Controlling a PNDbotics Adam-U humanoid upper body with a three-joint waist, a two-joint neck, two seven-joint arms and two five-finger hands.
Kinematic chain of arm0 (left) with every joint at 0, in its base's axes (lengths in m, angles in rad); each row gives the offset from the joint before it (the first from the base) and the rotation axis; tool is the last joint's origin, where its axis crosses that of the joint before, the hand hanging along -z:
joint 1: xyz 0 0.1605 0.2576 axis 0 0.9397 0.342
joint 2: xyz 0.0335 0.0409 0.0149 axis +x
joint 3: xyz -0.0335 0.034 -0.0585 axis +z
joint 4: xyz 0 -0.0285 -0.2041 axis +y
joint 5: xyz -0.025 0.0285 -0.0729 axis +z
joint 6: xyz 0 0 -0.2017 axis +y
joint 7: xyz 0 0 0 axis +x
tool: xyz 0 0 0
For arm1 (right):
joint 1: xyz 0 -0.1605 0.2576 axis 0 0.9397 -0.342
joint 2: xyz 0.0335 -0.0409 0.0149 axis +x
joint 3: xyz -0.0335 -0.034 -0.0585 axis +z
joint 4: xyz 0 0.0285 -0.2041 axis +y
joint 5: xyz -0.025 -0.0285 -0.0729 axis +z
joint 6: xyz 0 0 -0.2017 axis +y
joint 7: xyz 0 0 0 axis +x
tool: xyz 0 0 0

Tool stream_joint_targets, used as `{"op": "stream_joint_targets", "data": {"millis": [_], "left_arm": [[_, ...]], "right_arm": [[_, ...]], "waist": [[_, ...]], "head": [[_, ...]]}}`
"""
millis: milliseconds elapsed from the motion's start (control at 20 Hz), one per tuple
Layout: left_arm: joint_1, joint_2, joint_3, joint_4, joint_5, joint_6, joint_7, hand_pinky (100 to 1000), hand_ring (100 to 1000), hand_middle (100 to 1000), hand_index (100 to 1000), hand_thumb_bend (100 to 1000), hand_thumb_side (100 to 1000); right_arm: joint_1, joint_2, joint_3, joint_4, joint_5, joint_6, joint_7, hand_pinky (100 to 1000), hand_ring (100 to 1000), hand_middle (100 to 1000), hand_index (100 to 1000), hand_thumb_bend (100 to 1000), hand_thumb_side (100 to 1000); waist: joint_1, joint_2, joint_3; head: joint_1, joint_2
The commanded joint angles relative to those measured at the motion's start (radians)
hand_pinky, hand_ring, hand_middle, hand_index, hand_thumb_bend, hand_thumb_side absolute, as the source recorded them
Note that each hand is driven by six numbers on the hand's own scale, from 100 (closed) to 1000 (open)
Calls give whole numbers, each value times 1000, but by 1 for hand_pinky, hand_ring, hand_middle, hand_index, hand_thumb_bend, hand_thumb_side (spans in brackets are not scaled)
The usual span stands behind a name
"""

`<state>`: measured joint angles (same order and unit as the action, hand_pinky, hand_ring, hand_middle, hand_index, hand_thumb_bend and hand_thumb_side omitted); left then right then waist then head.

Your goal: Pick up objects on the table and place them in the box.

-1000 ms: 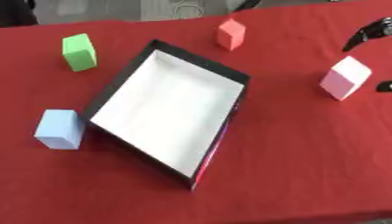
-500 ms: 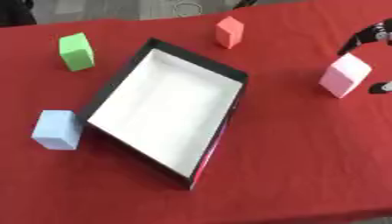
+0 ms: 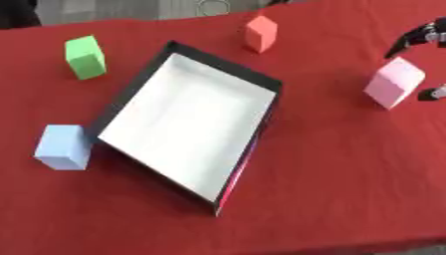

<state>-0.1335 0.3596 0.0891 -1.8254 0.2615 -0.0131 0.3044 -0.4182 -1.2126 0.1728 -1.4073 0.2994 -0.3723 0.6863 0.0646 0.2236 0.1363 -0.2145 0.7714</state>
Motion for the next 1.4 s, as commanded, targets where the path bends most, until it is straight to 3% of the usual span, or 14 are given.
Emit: {"op": "stream_joint_targets", "data": {"millis": [50,950,1250,1350,1400], "left_arm": [[-11,17,3,-12,3,-1,-5,904,638,721,818,152,791],[-11,10,3,-13,6,0,-6,906,638,722,818,143,801],[-9,7,3,-13,6,1,-6,906,638,722,817,140,803],[-8,6,3,-13,6,1,-6,907,638,722,817,141,803],[-8,5,4,-13,6,1,-6,907,638,723,817,141,803]], "right_arm": [[-22,-23,-7,14,10,-6,0,945,913,870,909,433,168],[-97,31,38,156,81,-39,56,940,899,850,900,444,185],[-111,47,38,178,52,-24,37,919,856,747,829,327,144],[-113,50,36,184,37,-10,12,905,830,693,781,286,110],[-113,52,35,186,30,-4,-4,886,797,607,705,241,100]], "waist": [[9,6,1],[14,20,10],[12,21,10],[11,21,11],[11,21,11]], "head": [[-5,-1],[-17,-1],[-16,-1],[-15,-1],[-14,-1]]}}
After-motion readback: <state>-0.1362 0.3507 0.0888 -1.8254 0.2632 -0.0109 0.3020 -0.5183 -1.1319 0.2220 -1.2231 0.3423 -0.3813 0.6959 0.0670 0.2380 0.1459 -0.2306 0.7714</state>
